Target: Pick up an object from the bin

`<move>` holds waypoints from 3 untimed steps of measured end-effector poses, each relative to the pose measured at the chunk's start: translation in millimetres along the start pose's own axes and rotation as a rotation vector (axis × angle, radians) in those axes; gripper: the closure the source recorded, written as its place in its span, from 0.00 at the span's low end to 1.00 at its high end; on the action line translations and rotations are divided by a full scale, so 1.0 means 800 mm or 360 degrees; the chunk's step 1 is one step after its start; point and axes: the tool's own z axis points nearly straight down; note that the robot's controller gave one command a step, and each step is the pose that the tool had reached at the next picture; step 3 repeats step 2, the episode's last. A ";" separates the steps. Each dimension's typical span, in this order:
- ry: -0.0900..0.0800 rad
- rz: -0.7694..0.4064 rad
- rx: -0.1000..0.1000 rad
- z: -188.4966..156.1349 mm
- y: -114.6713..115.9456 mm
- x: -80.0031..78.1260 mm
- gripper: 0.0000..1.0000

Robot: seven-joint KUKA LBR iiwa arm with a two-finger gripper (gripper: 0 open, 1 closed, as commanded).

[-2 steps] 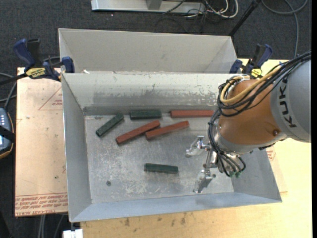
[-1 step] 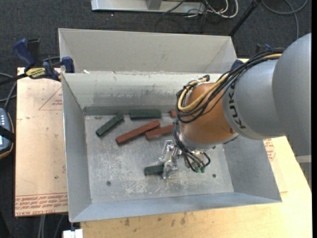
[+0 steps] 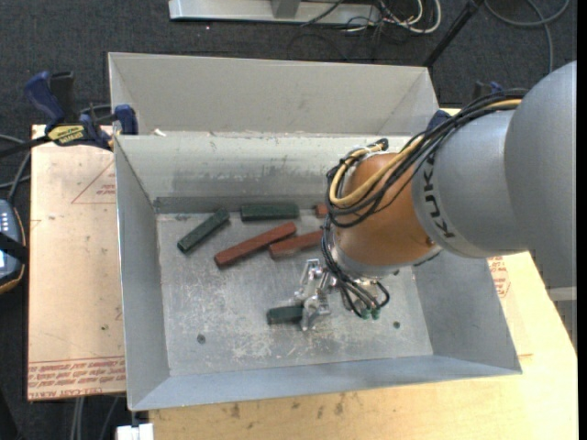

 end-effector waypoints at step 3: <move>0.0021 -0.0008 0.0003 -0.235 0.005 -0.008 1.00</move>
Offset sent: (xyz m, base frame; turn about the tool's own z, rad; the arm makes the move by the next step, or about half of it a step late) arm 0.0000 0.0000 0.0000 0.0000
